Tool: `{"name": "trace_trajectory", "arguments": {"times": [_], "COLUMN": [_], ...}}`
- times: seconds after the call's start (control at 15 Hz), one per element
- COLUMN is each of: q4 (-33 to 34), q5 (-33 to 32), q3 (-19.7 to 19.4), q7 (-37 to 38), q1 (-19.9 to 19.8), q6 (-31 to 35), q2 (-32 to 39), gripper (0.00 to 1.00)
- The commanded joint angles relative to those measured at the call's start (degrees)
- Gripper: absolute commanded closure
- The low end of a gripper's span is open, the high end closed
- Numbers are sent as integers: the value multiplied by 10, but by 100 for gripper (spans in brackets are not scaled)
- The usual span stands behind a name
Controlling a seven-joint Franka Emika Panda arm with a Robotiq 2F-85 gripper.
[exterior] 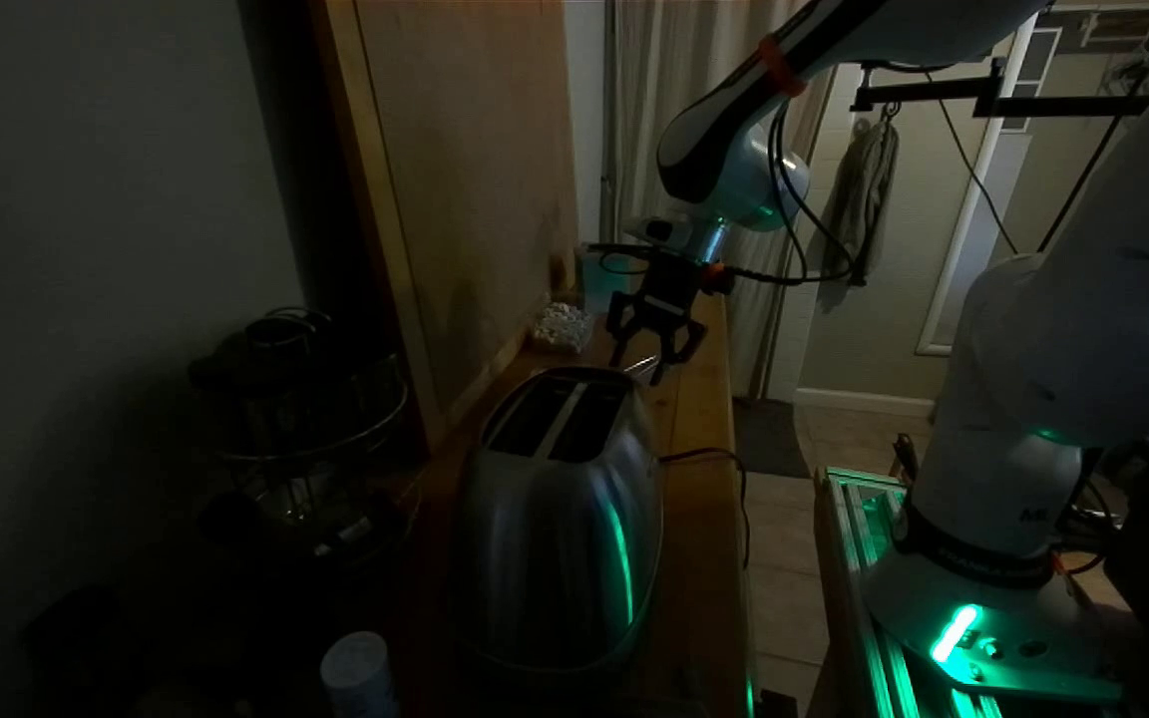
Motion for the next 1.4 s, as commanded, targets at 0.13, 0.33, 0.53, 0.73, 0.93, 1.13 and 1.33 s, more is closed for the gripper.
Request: {"name": "trace_trajectory", "arguments": {"times": [0.13,0.33,0.53,0.73,0.93,1.13,1.33], "q4": [0,2,2,2,1,0,-1], "q5": [-1,1,4,6,8,8,15], "q3": [0,2,3,4,5,5,3], "q7": [6,10,15,22,27,31,33], "q1": [9,13,18,21,24,26,30], "q6": [2,6,10,17,24,26,27], "q2": [-2,3,5,6,5,5,2], "gripper": [40,56,77,98,100,100,100]}}
